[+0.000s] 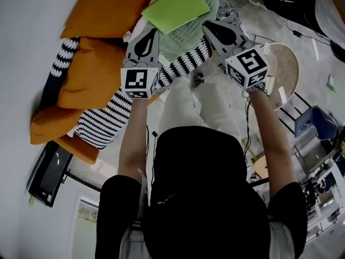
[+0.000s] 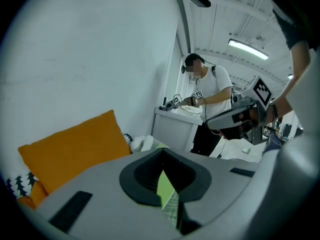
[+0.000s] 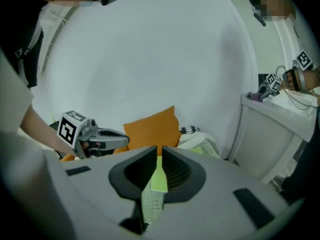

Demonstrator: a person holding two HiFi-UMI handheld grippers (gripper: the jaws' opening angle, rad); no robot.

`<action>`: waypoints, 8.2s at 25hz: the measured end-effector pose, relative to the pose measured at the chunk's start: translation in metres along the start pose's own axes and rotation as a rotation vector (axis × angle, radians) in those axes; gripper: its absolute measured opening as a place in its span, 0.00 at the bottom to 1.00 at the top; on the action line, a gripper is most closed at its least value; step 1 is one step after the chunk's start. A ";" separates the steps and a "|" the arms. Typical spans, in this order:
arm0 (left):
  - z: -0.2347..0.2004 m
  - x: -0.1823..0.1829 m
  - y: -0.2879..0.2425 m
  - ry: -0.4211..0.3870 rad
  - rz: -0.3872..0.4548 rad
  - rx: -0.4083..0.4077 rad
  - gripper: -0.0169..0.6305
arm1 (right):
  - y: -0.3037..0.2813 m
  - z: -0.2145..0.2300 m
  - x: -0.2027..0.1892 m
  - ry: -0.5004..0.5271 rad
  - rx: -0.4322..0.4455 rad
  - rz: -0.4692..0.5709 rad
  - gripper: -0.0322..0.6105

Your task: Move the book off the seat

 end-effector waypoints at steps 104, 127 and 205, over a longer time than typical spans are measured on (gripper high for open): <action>0.163 0.121 0.040 -0.149 0.097 -0.442 0.04 | 0.176 0.000 0.073 -0.169 -0.108 0.072 0.26; 0.362 0.145 -0.015 -0.287 0.079 -0.794 0.04 | 0.380 0.060 -0.022 -0.353 -0.465 0.178 0.26; 0.893 -0.011 -0.046 -0.442 -0.163 -1.556 0.04 | 0.858 0.068 -0.362 -0.878 -1.255 0.256 0.26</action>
Point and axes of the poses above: the fingertips, and each gripper's own axes: y backward along the fingers, z to its right, x out of its top, the point moved 1 cm from there along y, backward along the fingers, and after that the axes turned 12 degrees about -x, right-handed, at the moved point
